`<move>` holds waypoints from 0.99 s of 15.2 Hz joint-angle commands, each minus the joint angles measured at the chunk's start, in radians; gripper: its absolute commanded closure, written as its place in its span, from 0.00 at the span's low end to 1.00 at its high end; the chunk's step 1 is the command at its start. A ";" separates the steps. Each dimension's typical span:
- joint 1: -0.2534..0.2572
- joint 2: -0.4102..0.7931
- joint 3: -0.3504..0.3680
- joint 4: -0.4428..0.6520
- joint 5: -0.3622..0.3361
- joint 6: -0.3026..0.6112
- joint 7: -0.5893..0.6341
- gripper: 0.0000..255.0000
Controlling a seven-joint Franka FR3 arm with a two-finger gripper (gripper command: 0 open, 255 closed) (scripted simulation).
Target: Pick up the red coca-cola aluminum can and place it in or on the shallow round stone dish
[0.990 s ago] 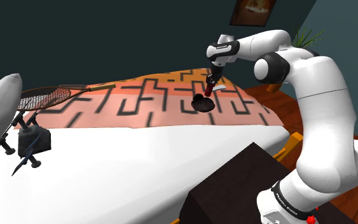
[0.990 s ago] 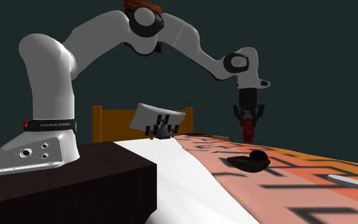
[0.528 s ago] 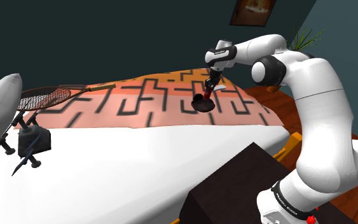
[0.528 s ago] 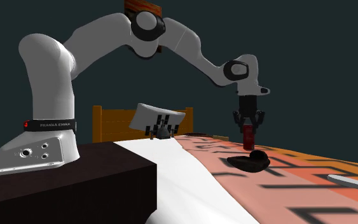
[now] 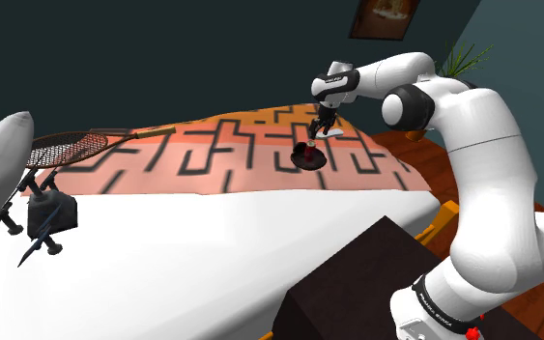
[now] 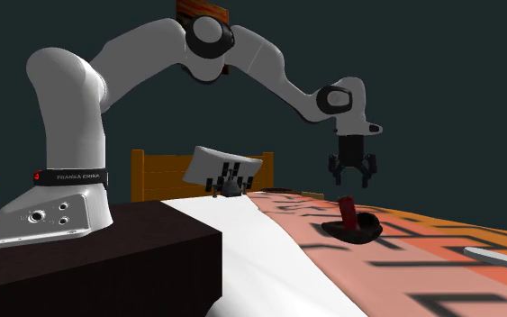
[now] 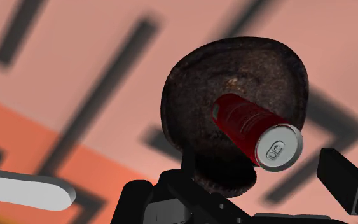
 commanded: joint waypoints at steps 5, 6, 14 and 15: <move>0.002 -0.035 -0.004 0.007 -0.004 -0.042 0.002 0.00; 0.002 -0.051 -0.006 0.013 -0.007 -0.064 0.003 0.00; 0.003 -0.063 -0.007 0.020 -0.008 -0.082 0.004 0.00; 0.003 -0.063 -0.007 0.020 -0.008 -0.082 0.004 0.00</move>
